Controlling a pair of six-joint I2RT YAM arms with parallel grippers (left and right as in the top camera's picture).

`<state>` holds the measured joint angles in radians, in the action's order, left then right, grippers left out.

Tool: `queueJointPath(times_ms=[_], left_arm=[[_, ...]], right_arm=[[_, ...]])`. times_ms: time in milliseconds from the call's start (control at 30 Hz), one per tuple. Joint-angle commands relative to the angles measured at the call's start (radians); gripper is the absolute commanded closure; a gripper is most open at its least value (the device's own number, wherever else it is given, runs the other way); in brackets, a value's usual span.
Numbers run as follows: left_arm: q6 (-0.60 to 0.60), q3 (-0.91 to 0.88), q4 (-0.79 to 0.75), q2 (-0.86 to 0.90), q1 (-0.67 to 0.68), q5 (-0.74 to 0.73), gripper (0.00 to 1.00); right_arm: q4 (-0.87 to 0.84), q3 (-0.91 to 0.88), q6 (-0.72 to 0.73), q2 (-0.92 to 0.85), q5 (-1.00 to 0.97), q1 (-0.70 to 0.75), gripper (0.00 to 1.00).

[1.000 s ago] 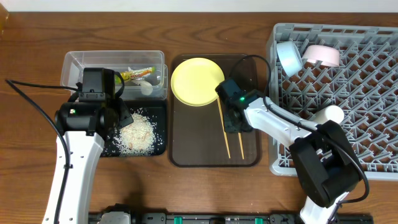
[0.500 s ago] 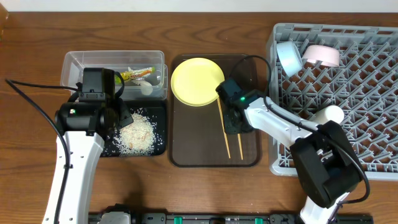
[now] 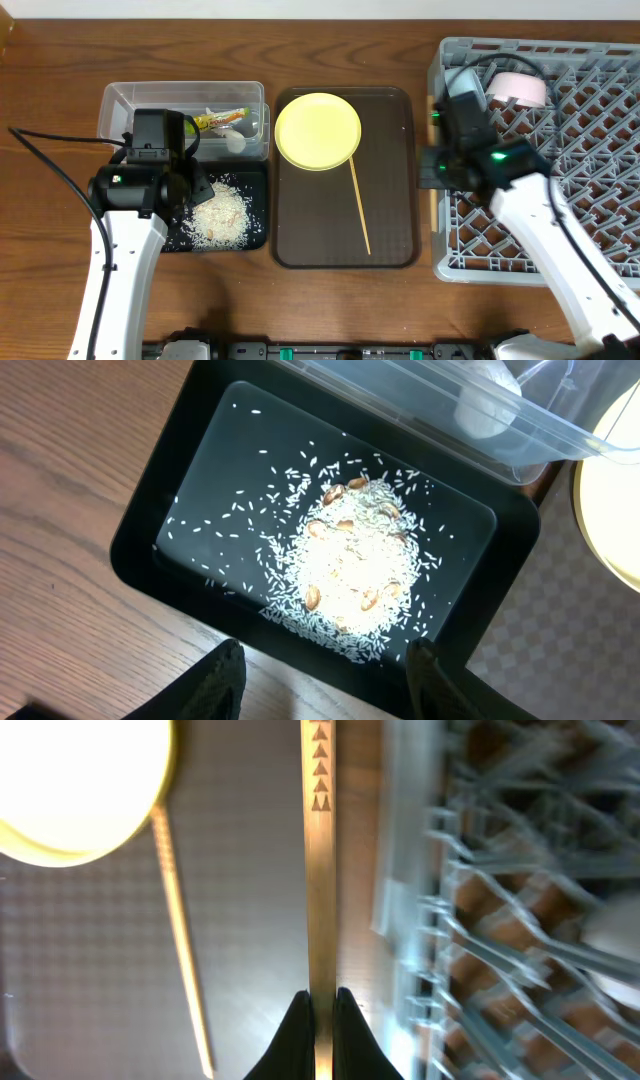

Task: Sort waste into correct bins and load items into the dishwasher rack
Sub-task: 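Carry the chopstick to the rack's left edge and drop it in, then reach the right gripper back and grasp the second chopstick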

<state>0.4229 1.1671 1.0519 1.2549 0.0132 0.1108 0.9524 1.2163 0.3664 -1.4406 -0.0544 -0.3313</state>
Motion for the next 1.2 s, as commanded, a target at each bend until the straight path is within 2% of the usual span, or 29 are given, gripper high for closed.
queueJointPath(times_ms=[0, 267, 533, 633, 733, 800, 1000, 1167], left_arm=[[0.013, 0.002, 0.002, 0.0, -0.005, 0.002, 0.45], [0.013, 0.002, 0.002, 0.0, -0.005, 0.002, 0.46], [0.013, 0.002, 0.002, 0.0, -0.005, 0.002, 0.45], [0.013, 0.002, 0.002, 0.0, -0.005, 0.002, 0.46], [0.013, 0.002, 0.002, 0.0, -0.005, 0.002, 0.45], [0.013, 0.002, 0.002, 0.0, -0.005, 0.002, 0.45], [0.013, 0.002, 0.002, 0.0, -0.005, 0.002, 0.46], [0.013, 0.002, 0.002, 0.0, -0.005, 0.002, 0.45]], right_arm=[[0.038, -0.006, -0.053, -0.018, -0.042, 0.05, 0.99], [0.004, -0.098, -0.054, -0.073, -0.123, 0.12, 0.99], [-0.149, -0.171, -0.055, -0.134, -0.122, 0.121, 0.96], [-0.168, -0.171, -0.081, -0.134, -0.122, 0.121, 0.89], [-0.173, -0.169, -0.089, -0.134, -0.122, 0.121, 0.68], [-0.173, -0.164, -0.089, -0.124, -0.121, 0.121, 0.62], [-0.186, -0.112, -0.114, -0.051, -0.104, 0.121, 0.59], [-0.3, -0.093, -0.118, 0.014, 0.143, 0.098, 0.58]])
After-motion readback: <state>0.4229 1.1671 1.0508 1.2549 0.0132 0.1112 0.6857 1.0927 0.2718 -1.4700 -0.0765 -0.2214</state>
